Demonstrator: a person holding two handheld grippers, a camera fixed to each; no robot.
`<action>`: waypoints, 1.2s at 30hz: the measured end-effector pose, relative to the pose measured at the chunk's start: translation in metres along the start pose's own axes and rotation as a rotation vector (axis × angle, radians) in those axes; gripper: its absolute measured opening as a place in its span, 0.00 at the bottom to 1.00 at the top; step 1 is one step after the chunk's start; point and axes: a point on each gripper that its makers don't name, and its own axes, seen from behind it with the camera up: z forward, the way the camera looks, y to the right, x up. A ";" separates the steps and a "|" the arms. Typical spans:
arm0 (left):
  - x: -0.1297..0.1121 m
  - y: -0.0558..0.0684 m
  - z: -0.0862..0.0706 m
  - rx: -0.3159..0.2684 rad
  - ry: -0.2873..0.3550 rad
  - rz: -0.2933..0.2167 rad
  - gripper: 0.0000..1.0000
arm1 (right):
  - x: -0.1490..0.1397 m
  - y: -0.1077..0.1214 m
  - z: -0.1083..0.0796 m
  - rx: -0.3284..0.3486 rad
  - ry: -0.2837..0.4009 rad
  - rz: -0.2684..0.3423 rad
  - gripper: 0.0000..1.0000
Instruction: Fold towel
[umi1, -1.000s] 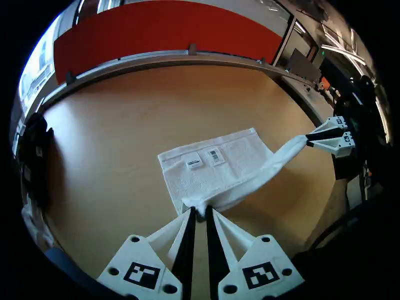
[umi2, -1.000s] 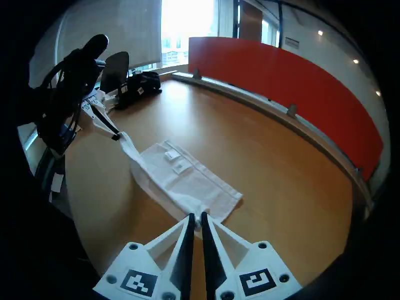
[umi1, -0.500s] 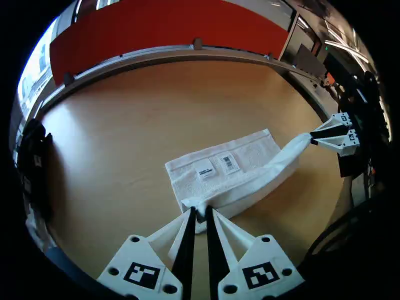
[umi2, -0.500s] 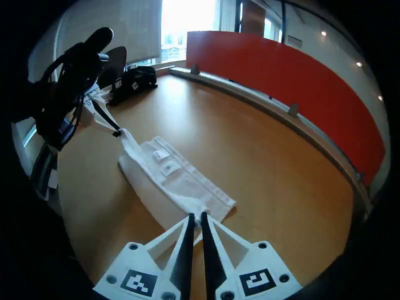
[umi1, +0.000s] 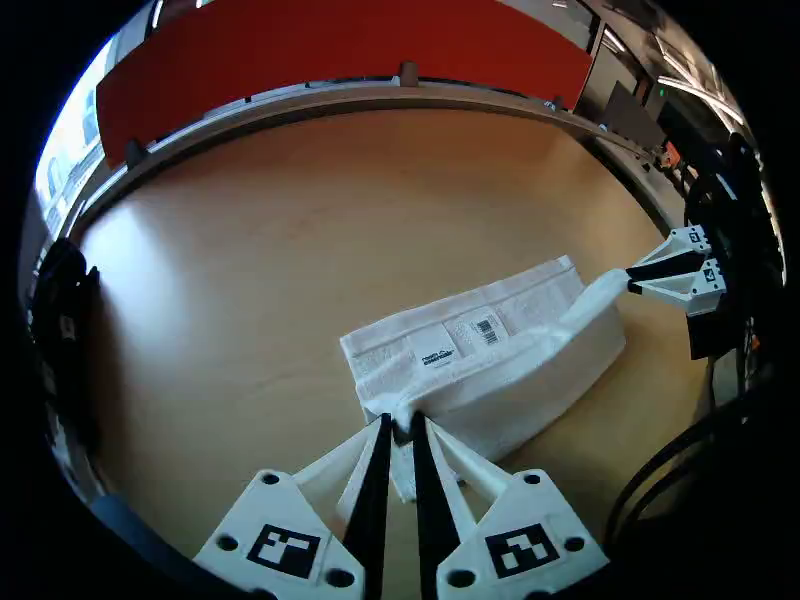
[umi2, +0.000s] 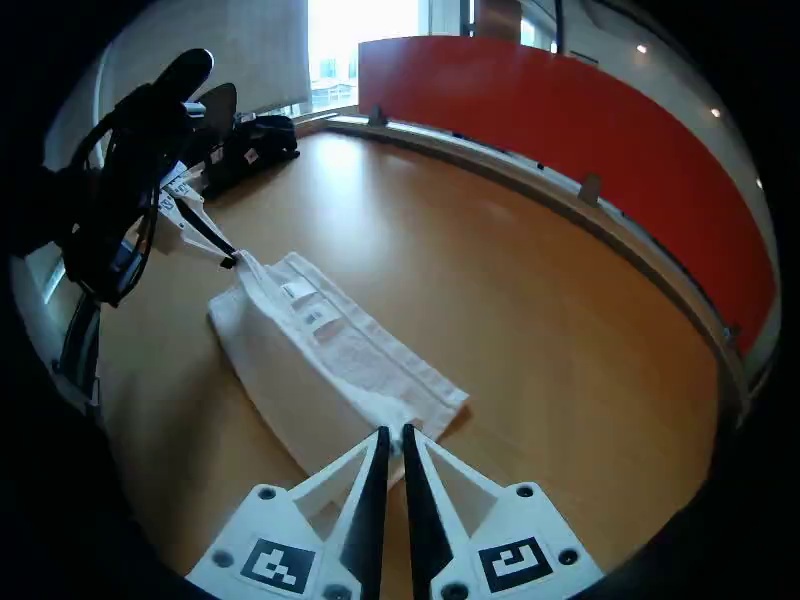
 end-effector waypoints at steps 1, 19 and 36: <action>0.000 -0.001 0.002 0.003 -0.002 0.003 0.15 | -0.001 0.001 0.002 -0.002 -0.001 0.005 0.10; 0.004 -0.019 0.032 0.055 0.007 0.039 0.38 | -0.008 0.014 0.026 -0.049 -0.005 0.083 0.14; 0.020 -0.031 0.028 0.095 0.043 0.073 0.85 | 0.003 0.036 0.034 -0.139 0.019 0.123 0.37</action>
